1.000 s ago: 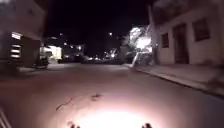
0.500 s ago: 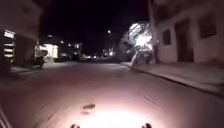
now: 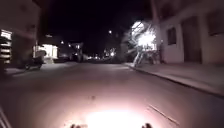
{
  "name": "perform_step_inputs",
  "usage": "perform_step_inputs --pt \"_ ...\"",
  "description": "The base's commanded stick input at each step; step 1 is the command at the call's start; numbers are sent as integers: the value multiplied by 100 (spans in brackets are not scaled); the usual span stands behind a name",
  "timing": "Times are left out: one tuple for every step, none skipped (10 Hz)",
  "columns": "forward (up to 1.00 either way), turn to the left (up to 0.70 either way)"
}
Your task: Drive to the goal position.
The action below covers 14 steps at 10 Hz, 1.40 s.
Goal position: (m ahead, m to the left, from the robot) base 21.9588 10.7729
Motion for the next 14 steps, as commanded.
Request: perform_step_inputs --pt "85 0" --pt "85 0" --pt "85 0" --pt "85 0" --pt "85 0" --pt "85 0" --pt "85 0" --pt "85 0" --pt "85 0" --pt "85 0" --pt "85 0" --pt "85 0" --pt "85 0" --pt "85 0"
